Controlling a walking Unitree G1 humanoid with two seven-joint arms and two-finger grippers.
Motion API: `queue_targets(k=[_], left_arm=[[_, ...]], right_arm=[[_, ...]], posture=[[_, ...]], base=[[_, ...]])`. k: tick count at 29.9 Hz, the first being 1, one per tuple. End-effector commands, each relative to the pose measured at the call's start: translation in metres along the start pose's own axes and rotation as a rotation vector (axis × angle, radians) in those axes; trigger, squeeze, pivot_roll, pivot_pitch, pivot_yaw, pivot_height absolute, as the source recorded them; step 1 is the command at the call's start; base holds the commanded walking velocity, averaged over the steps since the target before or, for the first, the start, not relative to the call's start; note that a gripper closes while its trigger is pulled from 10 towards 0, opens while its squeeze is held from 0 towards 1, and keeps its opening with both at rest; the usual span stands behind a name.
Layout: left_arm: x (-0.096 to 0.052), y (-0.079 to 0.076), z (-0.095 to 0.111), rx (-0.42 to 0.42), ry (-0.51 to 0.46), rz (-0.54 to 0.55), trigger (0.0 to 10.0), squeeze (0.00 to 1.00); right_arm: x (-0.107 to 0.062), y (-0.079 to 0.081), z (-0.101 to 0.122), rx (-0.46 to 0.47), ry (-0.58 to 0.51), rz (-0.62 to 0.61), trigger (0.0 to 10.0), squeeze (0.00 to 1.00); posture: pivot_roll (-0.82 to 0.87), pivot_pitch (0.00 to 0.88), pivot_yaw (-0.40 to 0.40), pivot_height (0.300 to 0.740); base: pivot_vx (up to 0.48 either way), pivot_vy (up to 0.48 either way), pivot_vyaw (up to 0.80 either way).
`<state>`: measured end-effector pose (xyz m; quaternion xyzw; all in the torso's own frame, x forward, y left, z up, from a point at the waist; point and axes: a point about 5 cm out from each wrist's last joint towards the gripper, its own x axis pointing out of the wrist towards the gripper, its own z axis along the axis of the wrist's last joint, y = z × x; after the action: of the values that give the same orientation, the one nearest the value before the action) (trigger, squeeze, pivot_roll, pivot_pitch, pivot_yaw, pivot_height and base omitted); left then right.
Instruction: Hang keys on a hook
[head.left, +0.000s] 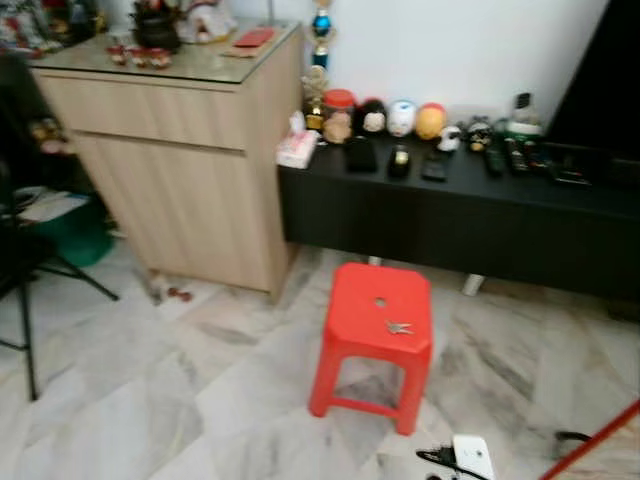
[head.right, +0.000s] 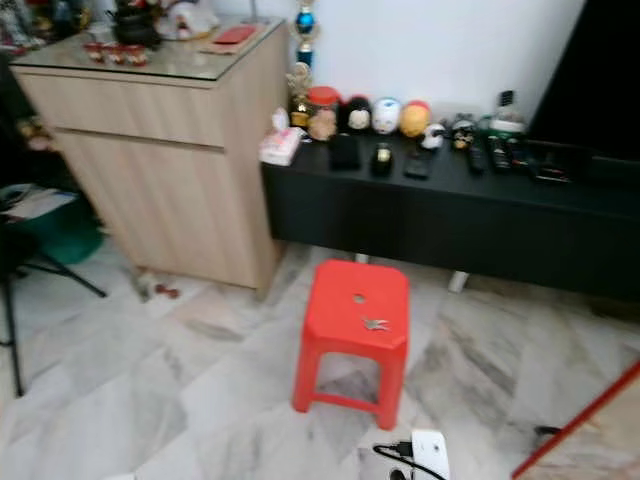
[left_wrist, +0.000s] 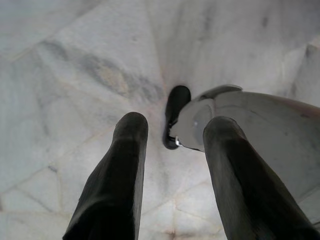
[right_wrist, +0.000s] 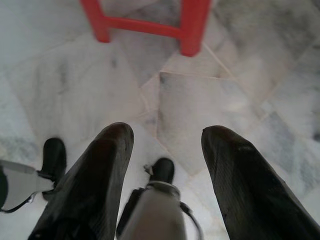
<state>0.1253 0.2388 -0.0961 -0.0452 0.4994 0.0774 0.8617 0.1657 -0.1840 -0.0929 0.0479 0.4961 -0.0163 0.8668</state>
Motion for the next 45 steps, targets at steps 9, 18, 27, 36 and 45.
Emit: queue_targets(k=[9,18,27,36,45], left_arm=[[0.003,-0.005,0.01,-0.001,-0.024,-0.008,10.0,0.0],[0.002,-0.005,0.01,-0.009,-0.025,-0.006,10.0,0.0],[0.002,-0.004,0.009,-0.012,-0.024,-0.006,10.0,0.0],[0.002,-0.004,0.01,0.008,-0.021,-0.007,10.0,0.0],[0.002,-0.004,0.01,0.01,-0.02,-0.009,10.0,0.0]], right_arm=[[-0.002,-0.006,-0.003,-0.007,0.005,-0.006,10.0,0.0],[-0.002,-0.006,-0.004,0.049,-0.01,0.004,10.0,0.0],[-0.002,-0.004,-0.003,-0.055,-0.012,0.015,10.0,0.0],[0.0,0.015,-0.011,-0.043,-0.004,0.043,10.0,0.0],[-0.001,0.006,-0.008,-0.027,-0.017,0.009,10.0,0.0]], posture=[[0.13,0.0,-0.036,0.74],[0.13,0.0,-0.037,0.74],[0.13,0.0,-0.037,0.74],[0.14,0.0,-0.038,0.74],[0.13,0.0,-0.039,0.74]], base=[[0.0,0.0,0.44],[0.027,0.0,0.05],[0.247,0.0,0.26],[0.26,0.0,0.07],[0.264,0.0,0.0]])
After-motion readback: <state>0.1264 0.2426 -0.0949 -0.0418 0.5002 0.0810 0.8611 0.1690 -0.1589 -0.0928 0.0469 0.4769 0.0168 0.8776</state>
